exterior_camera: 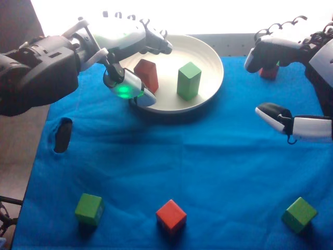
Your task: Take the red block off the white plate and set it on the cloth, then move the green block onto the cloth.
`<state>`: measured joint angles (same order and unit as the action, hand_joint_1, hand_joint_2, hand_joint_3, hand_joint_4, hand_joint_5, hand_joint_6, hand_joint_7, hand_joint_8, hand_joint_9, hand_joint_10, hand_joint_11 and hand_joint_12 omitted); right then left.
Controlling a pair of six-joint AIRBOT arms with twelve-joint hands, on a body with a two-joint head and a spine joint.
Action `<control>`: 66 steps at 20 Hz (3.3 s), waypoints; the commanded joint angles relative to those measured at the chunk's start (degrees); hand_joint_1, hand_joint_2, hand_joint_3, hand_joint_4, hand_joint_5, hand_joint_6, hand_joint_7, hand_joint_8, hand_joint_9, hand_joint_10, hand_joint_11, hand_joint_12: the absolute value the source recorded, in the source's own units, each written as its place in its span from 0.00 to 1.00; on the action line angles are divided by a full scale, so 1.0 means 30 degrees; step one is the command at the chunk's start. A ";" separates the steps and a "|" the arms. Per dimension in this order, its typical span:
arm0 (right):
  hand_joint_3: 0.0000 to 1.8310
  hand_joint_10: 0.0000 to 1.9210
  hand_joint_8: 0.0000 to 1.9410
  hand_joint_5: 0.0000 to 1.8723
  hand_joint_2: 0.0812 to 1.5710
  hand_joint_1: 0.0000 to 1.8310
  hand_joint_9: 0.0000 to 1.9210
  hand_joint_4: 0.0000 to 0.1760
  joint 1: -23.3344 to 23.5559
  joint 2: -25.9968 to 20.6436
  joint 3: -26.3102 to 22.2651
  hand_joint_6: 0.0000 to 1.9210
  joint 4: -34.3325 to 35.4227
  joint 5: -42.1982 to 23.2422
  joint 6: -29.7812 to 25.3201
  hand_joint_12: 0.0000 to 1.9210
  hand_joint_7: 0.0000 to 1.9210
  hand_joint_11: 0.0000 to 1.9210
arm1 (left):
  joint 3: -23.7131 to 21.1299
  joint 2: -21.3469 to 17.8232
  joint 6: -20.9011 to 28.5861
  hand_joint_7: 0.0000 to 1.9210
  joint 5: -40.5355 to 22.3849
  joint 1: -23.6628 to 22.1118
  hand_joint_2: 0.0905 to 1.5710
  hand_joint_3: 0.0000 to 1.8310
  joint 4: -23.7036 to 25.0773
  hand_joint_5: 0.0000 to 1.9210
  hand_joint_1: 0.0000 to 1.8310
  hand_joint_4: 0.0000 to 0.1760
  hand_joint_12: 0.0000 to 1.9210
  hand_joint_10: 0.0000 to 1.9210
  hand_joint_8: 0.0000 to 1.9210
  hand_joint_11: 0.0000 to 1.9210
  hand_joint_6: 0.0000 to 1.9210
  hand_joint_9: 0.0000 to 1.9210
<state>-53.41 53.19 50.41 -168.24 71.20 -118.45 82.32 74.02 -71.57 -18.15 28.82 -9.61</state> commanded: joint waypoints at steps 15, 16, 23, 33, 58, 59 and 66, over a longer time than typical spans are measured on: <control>0.34 0.72 0.61 0.31 0.42 0.60 0.29 0.00 0.0163 0.0003 0.0016 0.56 -0.0435 0.2350 -0.0029 0.91 0.31 0.23 | 0.0515 0.0425 0.0016 0.43 -0.2099 0.0228 0.74 0.00 -0.0715 0.39 0.74 0.00 0.92 0.79 0.66 0.34 0.58 0.44; 0.33 0.71 0.60 0.31 0.42 0.61 0.29 0.00 0.0163 0.0003 0.0014 0.55 -0.0435 0.2348 -0.0029 0.90 0.31 0.24 | 0.0519 0.0425 0.0016 0.42 -0.2185 0.0249 0.75 0.00 -0.0788 0.38 0.73 0.00 0.94 0.81 0.68 0.30 0.60 0.42; 0.30 0.68 0.57 0.34 0.41 0.64 0.31 0.00 0.0163 0.0002 -0.0045 0.51 -0.0403 0.2348 -0.0034 0.90 0.33 0.24 | -0.1838 -0.1464 0.0014 0.37 -0.5217 0.0367 0.78 0.00 -0.0706 0.35 0.73 0.00 0.88 0.83 0.73 0.30 0.66 0.38; 0.36 0.74 0.61 0.32 0.39 0.61 0.29 0.00 0.0163 -0.0037 -0.0303 0.55 -0.0126 0.2354 -0.0036 0.94 0.31 0.23 | -0.8184 -0.6147 0.0026 0.41 -1.2234 0.3769 0.77 0.00 0.0337 0.36 0.73 0.00 0.90 0.79 0.68 0.27 0.68 0.38; 0.28 0.72 0.58 0.34 0.42 0.63 0.33 0.00 0.0165 -0.0147 -0.0427 0.52 0.0023 0.2354 -0.0038 0.91 0.36 0.27 | -1.0604 -0.6835 0.1935 0.19 -1.2309 0.8232 0.66 0.00 0.0658 0.24 0.38 0.39 0.55 0.14 0.01 0.00 0.07 0.11; 0.28 0.72 0.58 0.34 0.42 0.63 0.33 0.00 0.0163 -0.0155 -0.0427 0.52 0.0023 0.2354 -0.0038 0.91 0.36 0.27 | -1.0600 -0.6840 0.1935 0.18 -1.2370 0.8232 0.66 0.00 0.0637 0.24 0.39 0.43 0.55 0.12 0.00 0.00 0.06 0.11; 0.29 0.75 0.61 0.31 0.42 0.61 0.32 0.00 0.0169 -0.0203 -0.0185 0.53 0.0147 0.2346 -0.0038 0.92 0.34 0.27 | -1.0249 -0.6991 0.1934 0.22 -1.4442 0.8379 0.74 0.01 -0.0734 0.28 0.30 0.15 0.70 0.14 0.01 0.00 0.03 0.16</control>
<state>-53.41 52.84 49.89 -167.02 71.20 -118.45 51.59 53.21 -65.98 -53.54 54.28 -13.15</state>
